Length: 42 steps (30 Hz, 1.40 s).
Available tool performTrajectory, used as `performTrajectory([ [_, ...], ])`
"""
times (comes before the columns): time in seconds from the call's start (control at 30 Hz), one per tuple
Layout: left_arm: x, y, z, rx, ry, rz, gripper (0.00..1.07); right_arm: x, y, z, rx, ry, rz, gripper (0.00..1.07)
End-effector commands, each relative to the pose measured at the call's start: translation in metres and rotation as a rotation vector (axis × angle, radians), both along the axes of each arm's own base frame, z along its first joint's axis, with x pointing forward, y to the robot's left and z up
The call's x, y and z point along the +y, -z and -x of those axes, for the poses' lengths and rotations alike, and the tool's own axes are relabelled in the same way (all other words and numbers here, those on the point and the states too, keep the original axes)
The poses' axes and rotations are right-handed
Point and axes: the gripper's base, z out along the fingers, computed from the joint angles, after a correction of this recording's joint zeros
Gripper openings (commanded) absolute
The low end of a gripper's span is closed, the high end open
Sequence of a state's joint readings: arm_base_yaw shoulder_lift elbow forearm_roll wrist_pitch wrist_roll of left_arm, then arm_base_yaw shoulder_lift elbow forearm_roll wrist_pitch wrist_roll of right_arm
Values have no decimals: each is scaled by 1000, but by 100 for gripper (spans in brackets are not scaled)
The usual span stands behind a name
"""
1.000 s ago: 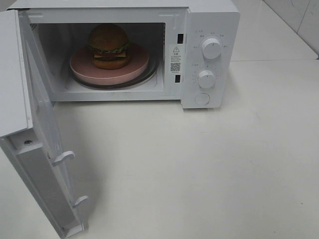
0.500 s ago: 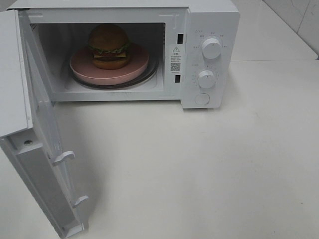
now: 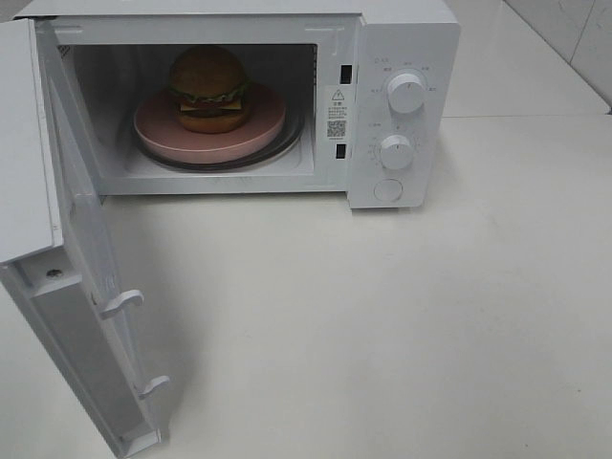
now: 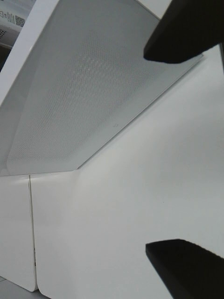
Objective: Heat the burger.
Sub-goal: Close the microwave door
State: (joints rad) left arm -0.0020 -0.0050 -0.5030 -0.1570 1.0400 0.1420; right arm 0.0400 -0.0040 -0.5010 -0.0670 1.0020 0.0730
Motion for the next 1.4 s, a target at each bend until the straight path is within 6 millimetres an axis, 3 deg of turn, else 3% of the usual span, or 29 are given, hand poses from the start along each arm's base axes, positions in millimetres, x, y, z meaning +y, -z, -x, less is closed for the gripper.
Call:
performTrajectory([
  [0.03, 0, 1, 3, -19, 0, 3, 94, 0, 1, 4, -24, -2, 16, 67],
  [1.4, 0, 1, 3, -18, -1, 8, 94, 0, 1, 4, -24, -2, 16, 67],
])
